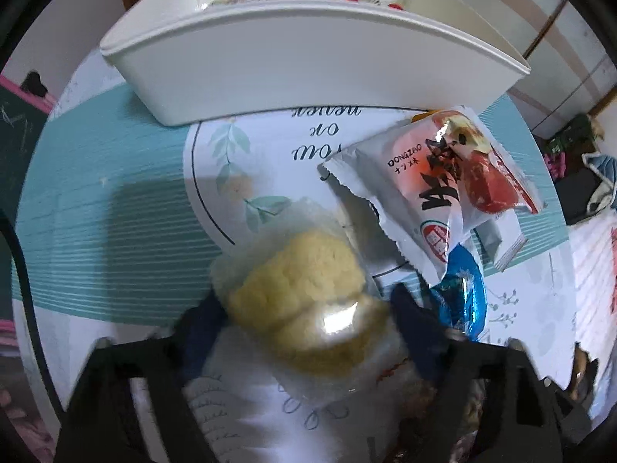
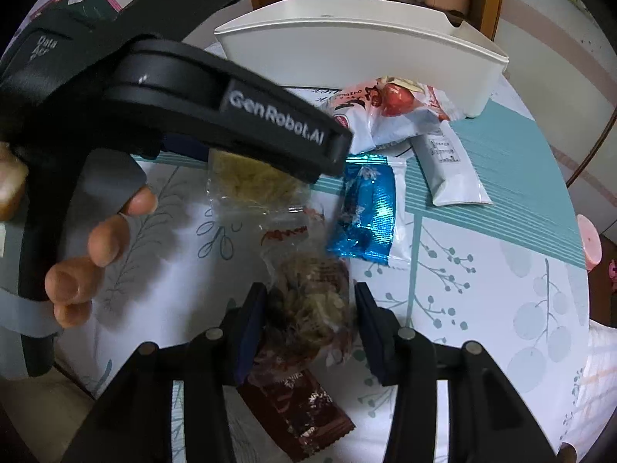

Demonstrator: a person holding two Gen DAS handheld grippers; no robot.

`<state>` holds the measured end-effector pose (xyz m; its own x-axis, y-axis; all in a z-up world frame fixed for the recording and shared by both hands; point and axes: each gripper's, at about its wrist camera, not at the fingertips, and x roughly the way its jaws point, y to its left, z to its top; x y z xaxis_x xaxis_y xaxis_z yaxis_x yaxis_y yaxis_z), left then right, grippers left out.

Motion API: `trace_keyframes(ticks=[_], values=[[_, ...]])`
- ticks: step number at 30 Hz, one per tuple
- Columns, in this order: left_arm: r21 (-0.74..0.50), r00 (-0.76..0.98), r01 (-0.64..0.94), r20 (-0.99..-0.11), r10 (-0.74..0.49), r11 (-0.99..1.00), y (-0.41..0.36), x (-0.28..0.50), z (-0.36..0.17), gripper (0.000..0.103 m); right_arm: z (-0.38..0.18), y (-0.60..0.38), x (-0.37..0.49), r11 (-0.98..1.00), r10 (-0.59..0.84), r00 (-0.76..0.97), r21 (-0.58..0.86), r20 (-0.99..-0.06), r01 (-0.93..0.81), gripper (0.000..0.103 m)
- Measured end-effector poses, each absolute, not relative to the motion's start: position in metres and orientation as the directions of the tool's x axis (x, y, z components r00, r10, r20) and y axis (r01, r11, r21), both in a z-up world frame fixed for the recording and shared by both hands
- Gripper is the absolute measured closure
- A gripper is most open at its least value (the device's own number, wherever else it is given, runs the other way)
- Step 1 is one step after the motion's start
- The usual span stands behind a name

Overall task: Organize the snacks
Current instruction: 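Grasp the clear bread bag with the left tool while the right tool grasps the nut bag, then carry both bags over the white tray and open both tools to drop them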

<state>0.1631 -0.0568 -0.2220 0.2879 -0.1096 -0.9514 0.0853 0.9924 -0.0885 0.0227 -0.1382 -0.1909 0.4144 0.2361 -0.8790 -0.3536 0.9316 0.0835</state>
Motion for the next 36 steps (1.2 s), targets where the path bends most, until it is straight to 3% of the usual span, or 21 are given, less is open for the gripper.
trace_keyframes(ticks=[12,23,36], values=[[-0.044,0.381,0.111,-0.921,-0.083,0.993,-0.033,0.13,-0.2,0.038,-0.189,-0.131,0.019,0.94,0.223,0.414,0.083,-0.882,-0.33,0.057],[0.016,0.533,0.18,-0.842,-0.083,0.984,-0.021,0.098,-0.135,0.038,-0.185,-0.132,0.036,0.949,0.211,0.375,0.097,-0.903,-0.3,0.058],[0.042,0.65,0.205,-0.753,-0.104,0.978,-0.004,0.126,-0.05,0.038,-0.08,-0.148,0.083,0.96,0.207,0.553,0.06,-0.807,-0.272,0.058]])
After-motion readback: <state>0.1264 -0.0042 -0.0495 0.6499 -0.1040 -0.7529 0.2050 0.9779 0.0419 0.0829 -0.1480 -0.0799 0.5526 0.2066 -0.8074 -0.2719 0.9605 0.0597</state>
